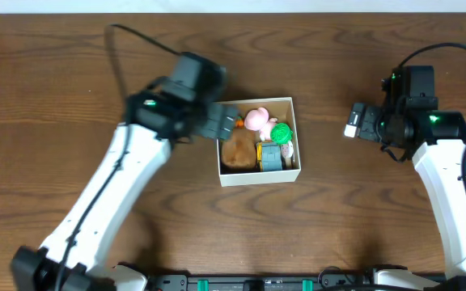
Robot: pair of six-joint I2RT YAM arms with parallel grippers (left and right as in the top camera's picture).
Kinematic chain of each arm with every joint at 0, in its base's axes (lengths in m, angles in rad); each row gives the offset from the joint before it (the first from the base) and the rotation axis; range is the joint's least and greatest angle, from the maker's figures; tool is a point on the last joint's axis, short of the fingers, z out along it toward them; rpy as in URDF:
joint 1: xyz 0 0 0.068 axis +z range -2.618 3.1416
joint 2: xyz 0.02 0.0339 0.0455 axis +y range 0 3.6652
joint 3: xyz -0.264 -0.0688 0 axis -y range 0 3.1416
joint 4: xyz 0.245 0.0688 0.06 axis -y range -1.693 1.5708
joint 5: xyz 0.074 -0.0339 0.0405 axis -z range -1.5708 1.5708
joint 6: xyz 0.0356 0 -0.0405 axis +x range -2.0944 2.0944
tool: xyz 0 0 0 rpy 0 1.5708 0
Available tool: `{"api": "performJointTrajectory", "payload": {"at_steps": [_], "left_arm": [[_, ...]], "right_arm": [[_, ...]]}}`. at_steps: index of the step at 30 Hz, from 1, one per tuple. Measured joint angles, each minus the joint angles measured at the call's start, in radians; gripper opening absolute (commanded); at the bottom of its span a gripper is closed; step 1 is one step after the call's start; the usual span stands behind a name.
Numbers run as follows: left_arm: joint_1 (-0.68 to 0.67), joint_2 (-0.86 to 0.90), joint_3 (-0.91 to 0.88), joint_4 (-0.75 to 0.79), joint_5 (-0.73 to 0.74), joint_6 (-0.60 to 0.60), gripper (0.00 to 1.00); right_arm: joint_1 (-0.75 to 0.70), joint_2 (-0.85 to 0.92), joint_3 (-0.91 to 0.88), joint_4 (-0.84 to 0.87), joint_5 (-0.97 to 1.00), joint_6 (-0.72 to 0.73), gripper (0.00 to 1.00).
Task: Pack container
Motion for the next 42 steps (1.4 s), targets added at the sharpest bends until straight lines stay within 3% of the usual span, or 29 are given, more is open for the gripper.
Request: {"api": "performJointTrajectory", "payload": {"at_steps": [9, 15, 23, 30, 42], "left_arm": [[0.244, -0.042, 0.0, 0.047, -0.059, -0.018, 0.98], [0.307, -0.042, 0.0, 0.053, -0.068, -0.007, 0.98], [0.372, -0.114, -0.005, -0.029, -0.069, -0.004, 0.98], [0.377, -0.454, -0.14, -0.017, -0.068, -0.004, 0.98], [0.375, -1.141, -0.617, 0.053, -0.067, -0.083, 0.98]], "right_arm": [[0.099, 0.0, 0.0, 0.172, 0.016, -0.064, 0.99], [0.098, 0.0, 0.0, 0.254, 0.067, -0.107, 0.99], [0.098, -0.057, -0.006, 0.24, 0.085, -0.125, 0.99], [0.098, -0.37, -0.033, 0.256, 0.091, -0.119, 0.99], [0.098, -0.882, -0.451, 0.229, 0.12, -0.101, 0.99]]}}
